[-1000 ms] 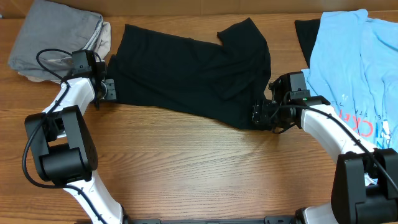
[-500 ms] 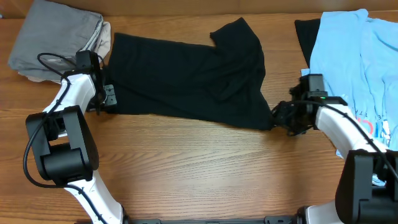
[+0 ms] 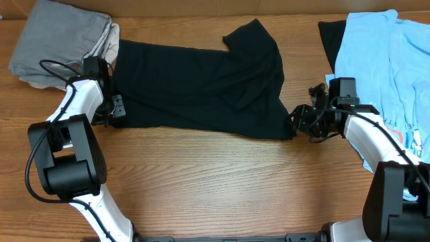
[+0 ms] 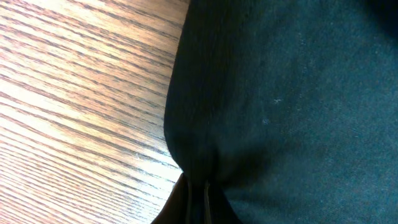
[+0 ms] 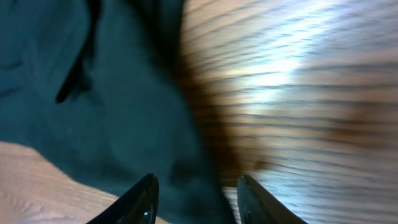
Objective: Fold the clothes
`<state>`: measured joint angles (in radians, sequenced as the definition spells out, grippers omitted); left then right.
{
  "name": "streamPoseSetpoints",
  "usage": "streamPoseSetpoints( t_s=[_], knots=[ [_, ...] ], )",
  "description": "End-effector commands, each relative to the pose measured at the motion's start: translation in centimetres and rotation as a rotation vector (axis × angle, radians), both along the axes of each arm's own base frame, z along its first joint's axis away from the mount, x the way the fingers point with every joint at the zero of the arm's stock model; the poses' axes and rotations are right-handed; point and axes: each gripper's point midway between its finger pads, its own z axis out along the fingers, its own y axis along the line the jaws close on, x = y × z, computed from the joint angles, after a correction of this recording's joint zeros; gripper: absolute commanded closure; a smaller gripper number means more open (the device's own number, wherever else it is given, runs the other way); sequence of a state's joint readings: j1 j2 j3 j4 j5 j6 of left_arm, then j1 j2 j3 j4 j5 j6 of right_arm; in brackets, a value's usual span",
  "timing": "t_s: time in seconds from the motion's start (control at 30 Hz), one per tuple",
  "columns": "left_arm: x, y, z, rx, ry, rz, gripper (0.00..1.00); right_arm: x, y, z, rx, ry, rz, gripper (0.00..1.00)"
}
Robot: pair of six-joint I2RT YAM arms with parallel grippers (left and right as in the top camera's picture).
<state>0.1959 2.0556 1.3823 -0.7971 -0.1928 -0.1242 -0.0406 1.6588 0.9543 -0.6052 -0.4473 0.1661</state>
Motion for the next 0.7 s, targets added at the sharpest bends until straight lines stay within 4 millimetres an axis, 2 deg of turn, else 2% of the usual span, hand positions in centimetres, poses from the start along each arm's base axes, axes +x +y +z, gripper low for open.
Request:
streamPoseSetpoints(
  t_s=[0.0,0.1,0.23,0.43,0.67],
  knots=[
    [-3.5,-0.9,-3.6,-0.039,0.144,0.011,0.96,0.0,2.1,-0.2,0.02,-0.02,0.07,0.63],
    [-3.5,-0.9,-3.6,-0.039,0.143,0.011,0.96,0.2,3.1,-1.5,0.016,0.0,0.082,0.75],
    [-3.4,-0.9,-3.6,-0.038,0.14,0.011,0.96,0.9,2.1,-2.9,-0.048,0.009,0.031,0.95],
    [-4.6,-1.1,-2.9,-0.05,0.202,0.011,0.96,1.7,-0.7,-1.8,-0.072,-0.002,-0.045,0.96],
    [-6.4,-1.5,-0.7,-0.068,0.302,0.037,0.96,1.2,-4.2,1.8,-0.072,-0.01,-0.136,0.96]
  ],
)
